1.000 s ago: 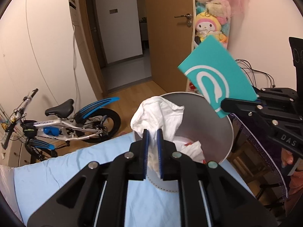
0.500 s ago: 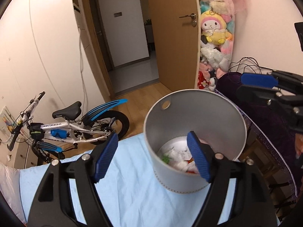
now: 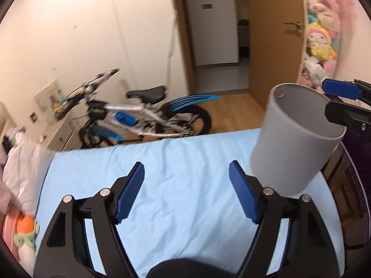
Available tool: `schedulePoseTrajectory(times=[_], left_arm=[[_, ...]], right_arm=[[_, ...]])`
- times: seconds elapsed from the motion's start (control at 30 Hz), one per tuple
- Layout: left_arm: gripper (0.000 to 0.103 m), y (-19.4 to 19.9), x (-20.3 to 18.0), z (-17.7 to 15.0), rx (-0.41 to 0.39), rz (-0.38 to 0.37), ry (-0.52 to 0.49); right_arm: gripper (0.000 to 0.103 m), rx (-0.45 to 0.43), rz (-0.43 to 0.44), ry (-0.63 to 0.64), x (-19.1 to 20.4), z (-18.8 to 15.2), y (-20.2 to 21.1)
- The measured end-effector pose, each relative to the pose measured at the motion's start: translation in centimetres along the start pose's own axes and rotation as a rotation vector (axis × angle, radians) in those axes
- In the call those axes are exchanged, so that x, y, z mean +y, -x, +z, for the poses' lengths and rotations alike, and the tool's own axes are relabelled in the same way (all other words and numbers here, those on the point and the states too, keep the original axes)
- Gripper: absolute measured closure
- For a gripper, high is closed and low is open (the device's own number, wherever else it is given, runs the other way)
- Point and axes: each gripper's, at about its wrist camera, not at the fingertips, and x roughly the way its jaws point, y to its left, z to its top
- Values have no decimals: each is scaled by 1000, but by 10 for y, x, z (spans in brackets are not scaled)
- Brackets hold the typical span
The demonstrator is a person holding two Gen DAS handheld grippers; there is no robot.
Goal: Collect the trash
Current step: 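Move both grippers back over the bed toward the grey cloth and snack bag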
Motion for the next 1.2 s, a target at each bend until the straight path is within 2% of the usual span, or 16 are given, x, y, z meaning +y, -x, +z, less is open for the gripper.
schedulePoseTrajectory(times=[0.17, 0.37, 0.47, 0.7, 0.83, 0.97, 1.07, 1.2], left_arm=[[28, 26, 62, -43, 27, 110, 102], [28, 66, 139, -104, 68, 278, 225], [24, 85, 181, -140, 96, 367, 298], [24, 118, 274, -229, 168, 565, 493], [24, 119, 322, -272, 192, 634, 583], [24, 105, 371, -317, 226, 694, 659], [24, 93, 409, -350, 253, 710, 740], [24, 79, 442, -376, 287, 743, 783]], right_arm=[[39, 2, 142, 96, 80, 10, -32], [39, -15, 315, 225, 188, 20, -71], [39, -14, 409, 270, 244, 24, -92], [39, 18, 558, 386, 375, 18, -137], [39, 39, 601, 426, 434, 14, -171], [32, 77, 623, 440, 486, 7, -219], [32, 110, 633, 445, 519, -1, -259], [32, 151, 643, 455, 553, -11, -312]])
